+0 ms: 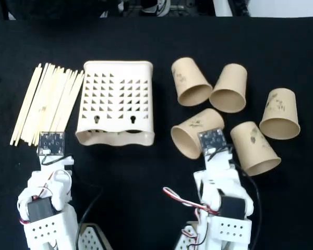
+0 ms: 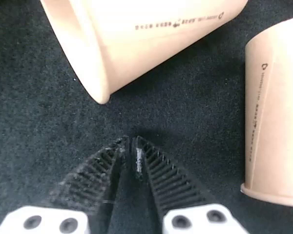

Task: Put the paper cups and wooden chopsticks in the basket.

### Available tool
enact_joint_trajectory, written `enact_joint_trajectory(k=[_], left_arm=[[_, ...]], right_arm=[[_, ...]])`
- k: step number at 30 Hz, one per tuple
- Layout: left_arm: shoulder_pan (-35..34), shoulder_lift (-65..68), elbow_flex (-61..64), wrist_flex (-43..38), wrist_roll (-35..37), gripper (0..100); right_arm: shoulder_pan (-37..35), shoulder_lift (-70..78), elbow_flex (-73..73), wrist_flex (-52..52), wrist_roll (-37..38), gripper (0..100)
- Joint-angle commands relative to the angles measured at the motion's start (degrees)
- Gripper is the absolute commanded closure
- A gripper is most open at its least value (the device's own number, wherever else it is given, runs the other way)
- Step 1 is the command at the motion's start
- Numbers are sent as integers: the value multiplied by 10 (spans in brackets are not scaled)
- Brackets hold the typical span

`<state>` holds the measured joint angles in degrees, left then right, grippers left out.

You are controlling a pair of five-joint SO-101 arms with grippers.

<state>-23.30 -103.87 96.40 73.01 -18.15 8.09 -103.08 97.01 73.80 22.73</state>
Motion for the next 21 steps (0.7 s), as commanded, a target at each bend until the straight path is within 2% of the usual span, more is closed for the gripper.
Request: enact_joint_trajectory(k=[1, 16, 21], left_arm=[[0, -4, 10, 3, -4, 970], [0, -4, 10, 3, -4, 969], [36, -4, 10, 3, -3, 968]], right_arm=[[-4, -37, -5, 2, 2, 969], [-4, -37, -5, 2, 2, 969], [-8, -37, -5, 2, -2, 969]])
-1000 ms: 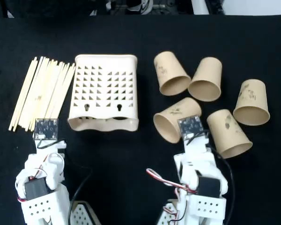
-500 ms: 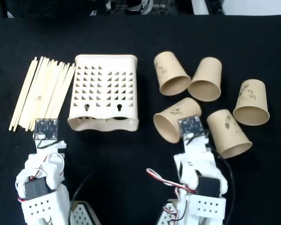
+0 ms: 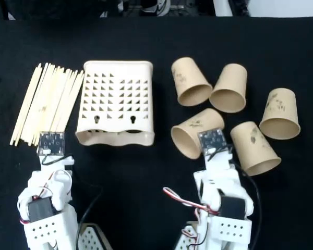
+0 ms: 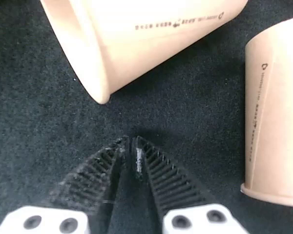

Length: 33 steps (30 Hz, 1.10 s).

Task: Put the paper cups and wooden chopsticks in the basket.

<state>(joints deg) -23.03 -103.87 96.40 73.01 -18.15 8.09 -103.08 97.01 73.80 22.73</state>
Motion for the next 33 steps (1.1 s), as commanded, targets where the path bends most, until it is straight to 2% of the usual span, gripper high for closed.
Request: enact_joint_trajectory(k=[1, 12, 15, 18, 20, 24, 27, 29, 33], left_arm=[[43, -4, 10, 3, -3, 969], [68, -6, 10, -1, -1, 968], [69, -6, -4, -47, -1, 967], [73, -6, -29, -91, -3, 961], [92, -6, -47, -100, -4, 909], [140, -5, -110, -75, 11, 762], [172, -4, -147, -68, 72, 761], [174, -4, -153, -76, 60, 761], [161, 25, -119, -153, 45, 761]], right_arm=[[-8, -37, -5, 2, -2, 969], [-8, -37, -5, 2, 2, 969], [4, -36, -5, 2, 4, 967], [9, -37, -5, -16, 75, 966], [-4, -37, -5, -6, 104, 966], [-4, -37, -5, -6, 100, 970], [-4, -36, -5, -11, 87, 970], [-4, -36, -5, -12, 87, 970], [-4, -36, -5, -12, 86, 970]])
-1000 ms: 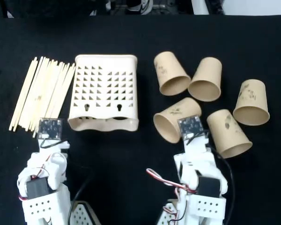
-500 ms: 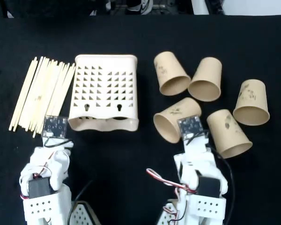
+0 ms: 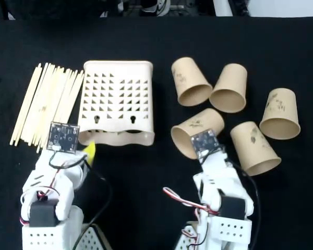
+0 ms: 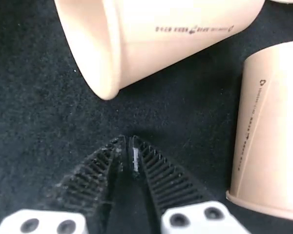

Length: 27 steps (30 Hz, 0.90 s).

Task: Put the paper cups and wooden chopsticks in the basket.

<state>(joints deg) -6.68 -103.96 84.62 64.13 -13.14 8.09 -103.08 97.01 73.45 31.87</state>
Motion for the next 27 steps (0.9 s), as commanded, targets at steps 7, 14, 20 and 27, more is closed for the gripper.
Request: enact_joint_trajectory(k=[7, 14, 20, 27], left_arm=[[-43, 233, 17, -274, -6, 760], [-42, 481, -77, -351, -6, 760], [-44, 636, -126, -479, 65, 765], [-42, 703, -126, -596, 119, 771]], right_arm=[[-4, -36, -5, -9, -4, 970], [-4, -36, -5, -9, -5, 970], [-4, -36, -5, -9, -5, 970], [-4, -36, -5, -9, -4, 970]])
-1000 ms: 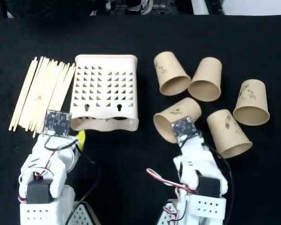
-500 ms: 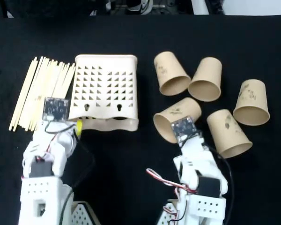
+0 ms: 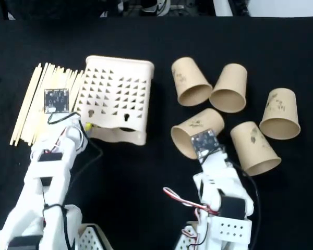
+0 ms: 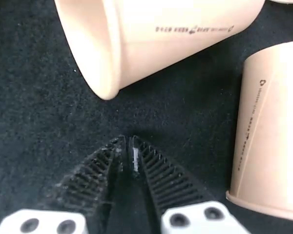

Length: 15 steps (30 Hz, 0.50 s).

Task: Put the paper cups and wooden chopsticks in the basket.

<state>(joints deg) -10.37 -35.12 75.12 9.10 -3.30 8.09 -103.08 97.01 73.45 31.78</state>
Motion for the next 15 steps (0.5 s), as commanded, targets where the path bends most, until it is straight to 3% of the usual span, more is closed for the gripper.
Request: enact_joint_trajectory(k=[1, 6, 10, 15], left_arm=[[-5, 17, -32, -48, 20, 791], [10, -11, -33, -47, 20, 973], [57, -67, -15, -13, 20, 975], [71, -182, -44, 123, 21, 972]], right_arm=[[-4, -36, -5, -9, -3, 970], [-4, -36, -5, -9, -2, 970], [-4, -36, -5, -9, -2, 970], [-4, -36, -5, -8, -2, 970]])
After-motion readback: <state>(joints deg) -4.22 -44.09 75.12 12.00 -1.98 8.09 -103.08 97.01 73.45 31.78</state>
